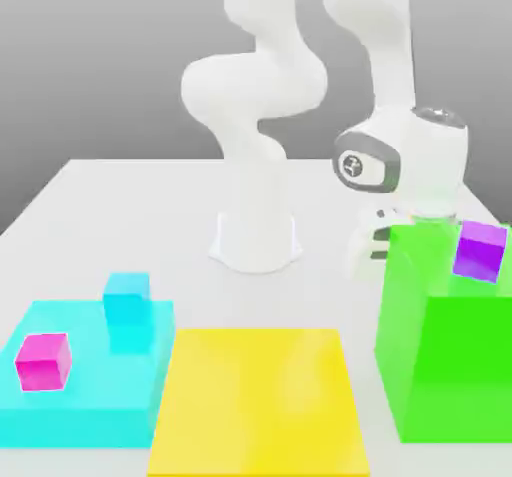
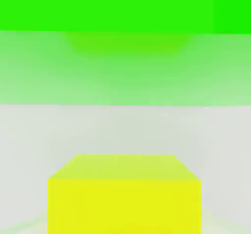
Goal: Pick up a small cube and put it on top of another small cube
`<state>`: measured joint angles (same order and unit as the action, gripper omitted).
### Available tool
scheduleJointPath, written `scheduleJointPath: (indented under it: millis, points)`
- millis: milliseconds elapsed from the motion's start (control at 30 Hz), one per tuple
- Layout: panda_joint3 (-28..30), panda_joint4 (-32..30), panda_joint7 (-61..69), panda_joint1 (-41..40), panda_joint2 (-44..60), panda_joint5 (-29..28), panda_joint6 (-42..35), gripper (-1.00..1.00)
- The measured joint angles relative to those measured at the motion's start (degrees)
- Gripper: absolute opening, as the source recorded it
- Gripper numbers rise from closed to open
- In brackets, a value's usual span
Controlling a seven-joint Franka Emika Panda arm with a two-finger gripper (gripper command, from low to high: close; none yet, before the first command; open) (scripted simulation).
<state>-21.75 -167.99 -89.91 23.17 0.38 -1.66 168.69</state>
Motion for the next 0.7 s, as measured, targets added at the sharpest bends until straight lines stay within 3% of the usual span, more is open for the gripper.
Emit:
scheduleJointPath:
  millis: [167,300,500,700]
  points:
    - [0.34,1.51,4.24,4.45,-5.07,9.29,-4.53,-1.0]
    - [-1.6,9.06,4.78,9.61,-4.64,18.12,-10.09,-1.0]
    - [-0.61,21.44,6.19,10.25,-4.8,26.69,-18.56,-1.0]
    - [7.14,32.59,10.86,-1.58,-5.42,27.47,-27.13,-1.0]
